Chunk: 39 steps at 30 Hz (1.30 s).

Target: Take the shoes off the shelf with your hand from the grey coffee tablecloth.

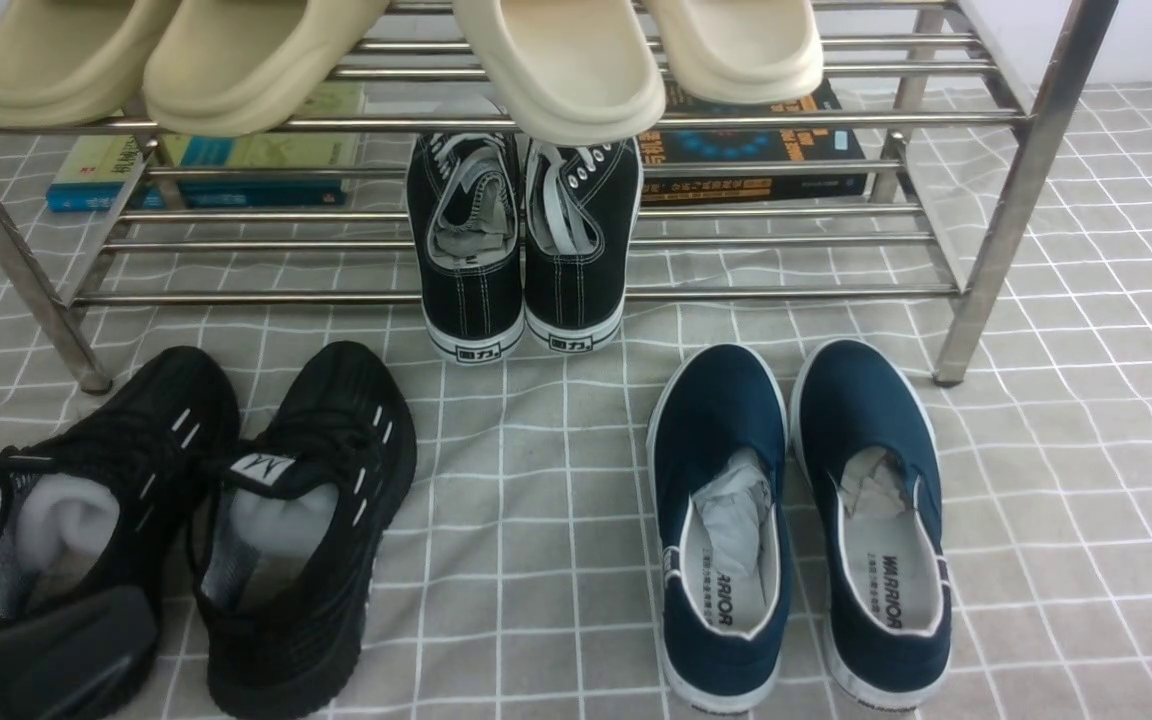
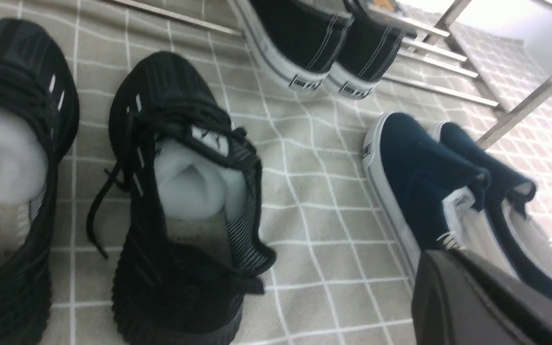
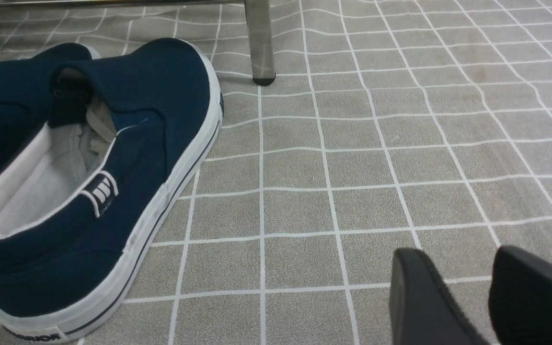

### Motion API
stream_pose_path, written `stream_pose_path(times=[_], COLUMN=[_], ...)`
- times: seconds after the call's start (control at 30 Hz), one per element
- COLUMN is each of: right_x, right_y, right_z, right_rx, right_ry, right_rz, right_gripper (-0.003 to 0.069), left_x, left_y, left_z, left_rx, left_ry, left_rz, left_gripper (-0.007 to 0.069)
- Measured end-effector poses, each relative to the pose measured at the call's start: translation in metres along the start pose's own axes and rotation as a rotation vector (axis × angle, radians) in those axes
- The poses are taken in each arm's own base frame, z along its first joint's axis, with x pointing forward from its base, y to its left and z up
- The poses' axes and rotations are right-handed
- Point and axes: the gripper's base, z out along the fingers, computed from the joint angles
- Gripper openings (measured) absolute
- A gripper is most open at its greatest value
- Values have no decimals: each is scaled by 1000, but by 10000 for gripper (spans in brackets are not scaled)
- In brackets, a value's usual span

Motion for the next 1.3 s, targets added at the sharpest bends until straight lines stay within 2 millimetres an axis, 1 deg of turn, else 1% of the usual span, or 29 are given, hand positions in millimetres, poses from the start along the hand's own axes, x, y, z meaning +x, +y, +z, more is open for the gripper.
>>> stream_pose_path(times=[0.03, 0.1, 0.4, 0.43, 0.5, 0.6, 0.73, 0.77, 0.8, 0.87, 0.97, 1.07, 1.3], right_x=[0, 0, 0, 0, 0, 0, 0, 0, 0, 0, 0, 0, 0], right_y=[0, 0, 0, 0, 0, 0, 0, 0, 0, 0, 0, 0, 0], right_z=[0, 0, 0, 0, 0, 0, 0, 0, 0, 0, 0, 0, 0], right_rx=[0, 0, 0, 0, 0, 0, 0, 0, 0, 0, 0, 0, 0], right_ry=[0, 0, 0, 0, 0, 0, 0, 0, 0, 0, 0, 0, 0], right_rz=[0, 0, 0, 0, 0, 0, 0, 0, 0, 0, 0, 0, 0], right_gripper=[239, 239, 239, 239, 239, 239, 239, 239, 239, 239, 239, 239, 239], left_x=[4, 5, 2, 6, 9, 26, 56, 56, 64, 73, 75, 78, 79], left_y=[2, 3, 4, 7, 10, 23, 49, 49, 57, 65, 68, 69, 69], left_z=[2, 2, 3, 3, 1, 2, 8, 7, 9, 10, 8, 7, 8], left_rx=[-7, -10, -17, -28, -34, -85, -263, -270, -334, -397, -441, -457, -441], left_ry=[13, 14, -33, -52, -83, -162, -202, -207, -207, -213, -232, -204, -181], left_rz=[1, 5, 88, 121, 136, 147, 164, 162, 169, 182, 205, 208, 215], left_gripper=[5, 6, 8, 9, 10, 13, 18, 18, 20, 22, 22, 27, 36])
